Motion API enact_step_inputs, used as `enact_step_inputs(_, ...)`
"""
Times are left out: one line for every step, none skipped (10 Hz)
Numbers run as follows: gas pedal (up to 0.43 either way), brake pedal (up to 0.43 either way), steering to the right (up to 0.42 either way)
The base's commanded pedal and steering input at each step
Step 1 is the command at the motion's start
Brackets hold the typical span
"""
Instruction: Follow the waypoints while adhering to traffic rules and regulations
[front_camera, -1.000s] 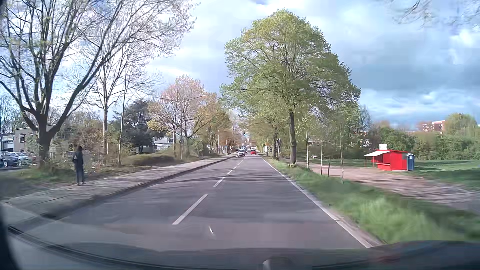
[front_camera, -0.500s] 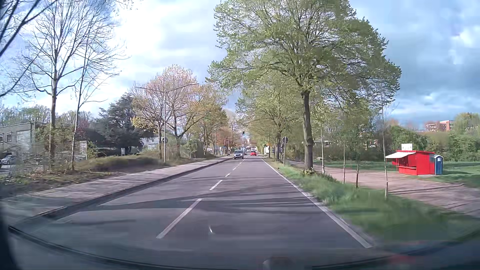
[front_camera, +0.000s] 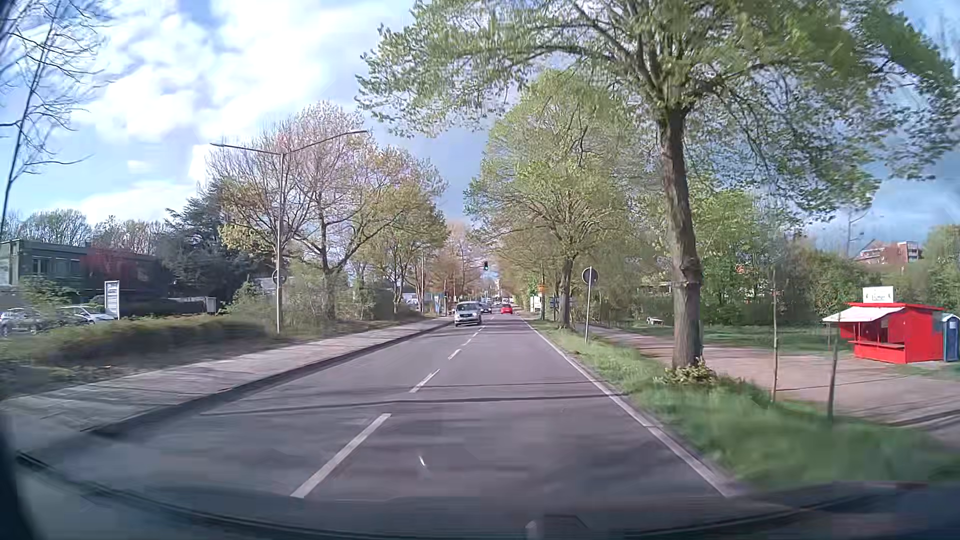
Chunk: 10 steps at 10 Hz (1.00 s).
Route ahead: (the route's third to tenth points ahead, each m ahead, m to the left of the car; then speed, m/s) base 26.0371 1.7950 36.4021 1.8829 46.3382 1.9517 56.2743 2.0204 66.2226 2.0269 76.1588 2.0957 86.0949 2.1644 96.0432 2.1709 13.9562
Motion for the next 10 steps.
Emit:
enact_step_inputs(0.150,0.000,-0.002)
enact_step_inputs(0.150,0.000,-0.002)
enact_step_inputs(0.150,0.000,-0.002)
enact_step_inputs(0.150,0.000,-0.002)
enact_step_inputs(0.150,0.006,-0.002)
enact_step_inputs(0.150,0.000,-0.002)
enact_step_inputs(0.138,0.000,-0.002)
enact_step_inputs(0.138,0.000,-0.002)
enact_step_inputs(0.138,0.006,-0.002)
enact_step_inputs(0.138,0.006,-0.003)
